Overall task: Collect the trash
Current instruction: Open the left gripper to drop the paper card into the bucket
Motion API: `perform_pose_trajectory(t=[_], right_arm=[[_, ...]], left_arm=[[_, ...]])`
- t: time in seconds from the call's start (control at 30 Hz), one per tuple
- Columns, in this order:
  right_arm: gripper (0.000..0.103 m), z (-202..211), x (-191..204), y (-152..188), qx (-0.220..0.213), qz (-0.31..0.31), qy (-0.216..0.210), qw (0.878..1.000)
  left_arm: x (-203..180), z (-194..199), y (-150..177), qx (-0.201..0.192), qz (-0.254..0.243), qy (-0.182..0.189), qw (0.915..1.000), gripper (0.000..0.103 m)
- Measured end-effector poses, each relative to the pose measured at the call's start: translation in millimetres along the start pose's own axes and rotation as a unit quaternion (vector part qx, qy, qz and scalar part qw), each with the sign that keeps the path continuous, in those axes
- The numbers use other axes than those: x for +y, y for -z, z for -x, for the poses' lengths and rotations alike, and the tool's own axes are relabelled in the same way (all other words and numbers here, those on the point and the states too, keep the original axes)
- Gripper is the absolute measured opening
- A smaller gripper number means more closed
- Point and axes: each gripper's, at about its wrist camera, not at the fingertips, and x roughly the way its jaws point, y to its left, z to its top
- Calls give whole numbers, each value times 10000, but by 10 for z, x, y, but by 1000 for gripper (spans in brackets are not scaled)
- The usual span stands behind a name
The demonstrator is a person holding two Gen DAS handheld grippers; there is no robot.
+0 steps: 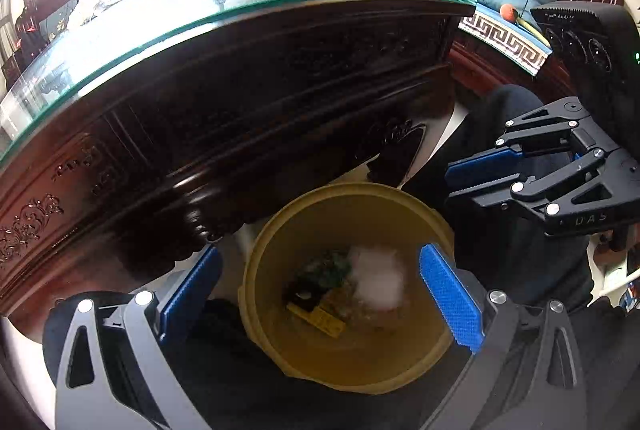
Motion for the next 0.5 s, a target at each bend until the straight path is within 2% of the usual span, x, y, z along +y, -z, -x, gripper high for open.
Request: perform_pose_trajectory(t=[0.17,0.27,0.33,0.5], right_arm=[[25,162,42,6,-313,78,4,9995],[25,285,6,-118,-514,97,7,9986],[34,390,-37,-265,-719,117,55,9973],[43,615,-193,-660,-1233,115,261,9920]], left_arm=[[24,107,-111,-261,10,10,9997,99],[87,215,-337,-539,11,-46,9985,99],[121,266,-534,-729,59,-159,9972,99],[433,333,-1092,-1086,445,-422,9922,99]])
